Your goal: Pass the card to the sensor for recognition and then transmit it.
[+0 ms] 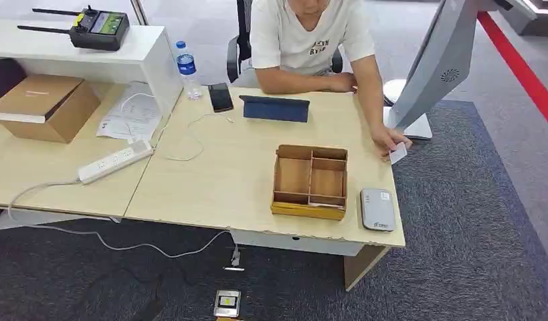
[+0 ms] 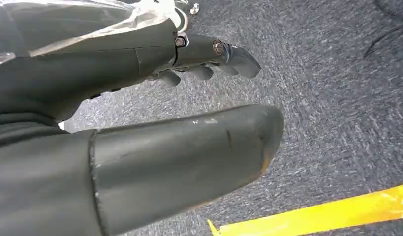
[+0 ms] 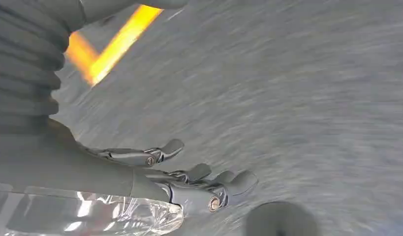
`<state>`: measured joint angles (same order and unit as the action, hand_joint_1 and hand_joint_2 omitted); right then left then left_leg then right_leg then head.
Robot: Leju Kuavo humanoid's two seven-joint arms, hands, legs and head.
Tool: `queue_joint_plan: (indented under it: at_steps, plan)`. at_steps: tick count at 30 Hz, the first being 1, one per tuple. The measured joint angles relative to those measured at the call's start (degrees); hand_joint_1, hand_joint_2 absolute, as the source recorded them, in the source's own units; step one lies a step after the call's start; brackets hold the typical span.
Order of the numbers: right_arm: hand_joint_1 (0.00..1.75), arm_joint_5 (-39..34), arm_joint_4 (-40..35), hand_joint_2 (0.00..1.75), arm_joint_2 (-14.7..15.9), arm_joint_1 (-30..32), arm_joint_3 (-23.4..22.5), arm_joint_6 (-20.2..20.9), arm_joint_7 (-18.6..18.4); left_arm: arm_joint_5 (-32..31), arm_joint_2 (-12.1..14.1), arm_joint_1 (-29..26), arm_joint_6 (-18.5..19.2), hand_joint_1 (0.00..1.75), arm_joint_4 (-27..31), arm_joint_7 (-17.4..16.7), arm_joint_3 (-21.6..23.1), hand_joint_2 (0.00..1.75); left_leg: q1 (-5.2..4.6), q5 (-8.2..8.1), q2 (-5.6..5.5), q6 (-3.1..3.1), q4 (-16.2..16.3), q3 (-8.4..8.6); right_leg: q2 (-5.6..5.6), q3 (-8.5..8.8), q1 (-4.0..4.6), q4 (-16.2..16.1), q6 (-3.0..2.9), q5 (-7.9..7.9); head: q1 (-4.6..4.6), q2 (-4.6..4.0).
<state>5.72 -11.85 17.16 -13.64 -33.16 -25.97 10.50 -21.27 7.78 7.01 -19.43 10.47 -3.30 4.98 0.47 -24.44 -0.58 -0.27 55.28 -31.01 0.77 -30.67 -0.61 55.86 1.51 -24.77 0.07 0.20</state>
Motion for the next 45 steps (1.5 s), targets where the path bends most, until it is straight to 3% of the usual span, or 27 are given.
queue_joint_plan:
  at_steps: [2, 7, 11, 15, 20, 25, 33, 35, 40, 45]
  plan:
    - [0.0, -2.48, -1.05, 1.75, 1.07, -2.66, -2.77, 0.83, 4.38, 0.11, 0.06, 0.01, -0.02, 0.0, 0.0, 0.48, 0.0, 0.0, -0.03, 0.04, 0.11, 0.05, 0.0, 0.0, 0.0, -0.02, -0.02, 0.0, 0.02, 0.01, 0.0, -0.02]
    - [0.0, -7.76, -4.59, 1.75, 2.95, -9.15, -6.92, 3.02, 9.96, 0.33, 0.15, -0.03, -0.04, 0.0, 0.0, 1.25, 0.0, 0.0, -0.12, 0.14, 0.11, 0.15, 0.03, -0.1, 0.0, -0.08, -0.11, 0.04, 0.14, 0.12, 0.02, -0.02]
    - [0.0, -11.9, -9.66, 1.75, 4.15, -13.64, -6.92, 1.86, 8.71, 0.35, 0.15, 0.12, -0.11, 0.0, 0.0, 1.53, 0.0, 0.0, -0.14, 0.16, 0.0, 0.17, 0.03, -0.08, -0.02, -0.08, -0.13, 0.02, 0.17, 0.12, 0.0, -0.02]
    - [0.0, -19.06, -15.17, 1.75, 4.15, -14.23, -5.94, 0.49, 11.69, 0.35, 0.15, -0.02, -0.09, 0.0, 0.0, 1.68, 0.0, 0.0, -0.21, 0.18, -0.14, 0.2, 0.03, -0.26, -0.06, -0.14, -0.16, 0.07, 0.22, 0.15, -0.04, -0.02]
    - [0.0, -23.49, -28.99, 1.75, 4.17, -14.38, -0.12, -9.17, 6.33, -0.2, 0.13, 0.07, -0.09, 0.0, 0.0, 2.05, 0.0, 0.0, -0.24, 0.18, -0.12, 0.2, 0.03, -0.23, -0.05, -0.18, -0.18, 0.07, 0.22, 0.15, -0.02, -0.02]
    - [0.0, -24.8, -38.4, 1.75, 4.13, -13.58, 4.83, -9.95, 5.65, -0.28, 0.13, 0.03, -0.09, 0.0, 0.0, 2.16, 0.0, 0.0, -0.23, 0.2, -0.12, 0.22, 0.03, -0.25, -0.07, -0.18, -0.18, 0.06, 0.23, 0.15, 0.0, -0.02]
    - [0.0, -25.48, -45.68, 1.75, 3.98, -12.46, 8.53, -9.84, 6.68, -0.37, 0.13, 0.03, -0.09, 0.0, 0.0, 2.19, 0.0, 0.0, -0.24, 0.2, -0.13, 0.23, 0.03, -0.25, -0.07, -0.19, -0.18, 0.06, 0.23, 0.15, 0.0, 0.0]
    - [0.0, -24.3, -47.75, 1.75, 3.8, -12.24, 9.57, -10.29, 8.23, -0.7, 0.13, 0.02, 0.0, 0.0, 0.0, 2.42, 0.0, 0.0, -0.23, 0.2, -0.13, 0.23, 0.03, -0.28, -0.07, -0.19, -0.18, 0.06, 0.23, 0.15, 0.0, -0.02]
    - [0.0, -14.98, -55.43, 1.75, 2.75, -11.84, 13.87, -13.09, 7.64, -1.4, 0.04, 0.1, 0.07, 0.0, 0.0, 3.37, 0.0, 0.0, -0.22, 0.2, -0.14, 0.23, 0.02, -0.28, -0.06, -0.19, -0.17, 0.07, 0.23, 0.15, 0.0, -0.02]
    - [0.0, 6.46, -62.42, 1.75, 1.31, -11.25, 20.63, -13.62, 9.3, -3.17, -0.07, 0.11, 0.17, 0.0, 0.0, 4.7, 0.09, 0.0, -0.16, 0.21, -0.13, 0.22, 0.02, -0.27, -0.07, -0.19, -0.14, 0.08, 0.22, 0.15, 0.0, 0.0]
